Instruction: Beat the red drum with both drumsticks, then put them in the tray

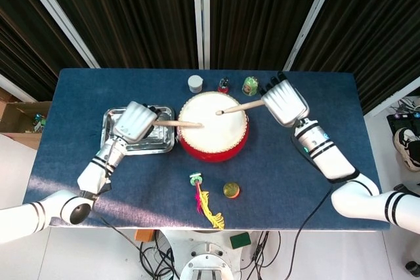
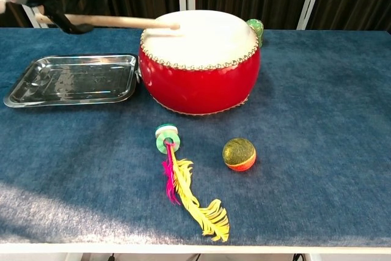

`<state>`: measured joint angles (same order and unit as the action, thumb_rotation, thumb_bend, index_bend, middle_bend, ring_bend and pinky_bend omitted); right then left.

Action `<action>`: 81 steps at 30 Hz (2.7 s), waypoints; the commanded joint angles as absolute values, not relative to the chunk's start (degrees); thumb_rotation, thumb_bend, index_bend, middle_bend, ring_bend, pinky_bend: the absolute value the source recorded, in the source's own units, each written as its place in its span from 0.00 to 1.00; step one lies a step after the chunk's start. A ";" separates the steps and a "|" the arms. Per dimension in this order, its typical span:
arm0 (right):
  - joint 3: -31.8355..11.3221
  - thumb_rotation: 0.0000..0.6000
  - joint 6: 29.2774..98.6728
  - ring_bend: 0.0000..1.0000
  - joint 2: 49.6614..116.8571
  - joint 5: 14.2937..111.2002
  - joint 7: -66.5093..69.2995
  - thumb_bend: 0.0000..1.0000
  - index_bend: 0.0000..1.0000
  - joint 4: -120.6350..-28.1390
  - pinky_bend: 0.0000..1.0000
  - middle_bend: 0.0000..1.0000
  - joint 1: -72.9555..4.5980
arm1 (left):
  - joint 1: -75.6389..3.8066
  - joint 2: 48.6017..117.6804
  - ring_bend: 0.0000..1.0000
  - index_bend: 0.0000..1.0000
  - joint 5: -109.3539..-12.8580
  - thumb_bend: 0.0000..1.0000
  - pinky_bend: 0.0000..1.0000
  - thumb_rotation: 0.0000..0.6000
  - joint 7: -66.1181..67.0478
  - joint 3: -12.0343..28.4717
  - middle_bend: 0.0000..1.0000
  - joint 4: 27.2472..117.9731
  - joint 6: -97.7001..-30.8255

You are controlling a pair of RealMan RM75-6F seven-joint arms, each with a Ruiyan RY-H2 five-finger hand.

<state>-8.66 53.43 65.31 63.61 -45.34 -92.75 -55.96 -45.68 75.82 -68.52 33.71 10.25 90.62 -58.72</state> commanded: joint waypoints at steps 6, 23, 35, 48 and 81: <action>-3.78 1.00 47.51 0.36 73.53 59.96 -55.05 0.83 0.70 -84.94 0.34 0.62 -59.26 | -41.49 69.42 0.63 0.68 -74.06 0.61 0.76 1.00 30.93 8.59 0.66 97.53 -64.50; -7.26 1.00 64.65 0.36 55.82 72.58 -32.26 0.82 0.71 -99.73 0.34 0.62 -46.75 | -35.69 73.76 0.63 0.67 -72.13 0.61 0.75 1.00 14.59 5.79 0.66 80.95 -62.87; -6.59 1.00 65.72 0.36 54.66 74.91 -27.89 0.82 0.71 -99.62 0.34 0.62 -41.99 | -39.13 85.61 0.57 0.63 -76.51 0.61 0.71 1.00 3.51 4.94 0.61 58.99 -55.78; -6.48 1.00 59.33 0.36 58.70 72.59 -31.66 0.82 0.71 -99.07 0.33 0.62 -43.10 | -38.62 87.30 0.38 0.24 -75.74 0.38 0.58 1.00 3.36 5.77 0.34 56.99 -55.11; -10.43 1.00 58.58 0.35 71.39 41.68 -66.50 0.79 0.72 -103.77 0.29 0.61 -66.25 | -45.99 74.49 0.38 0.28 -71.87 0.35 0.59 1.00 9.11 16.40 0.34 99.50 -57.08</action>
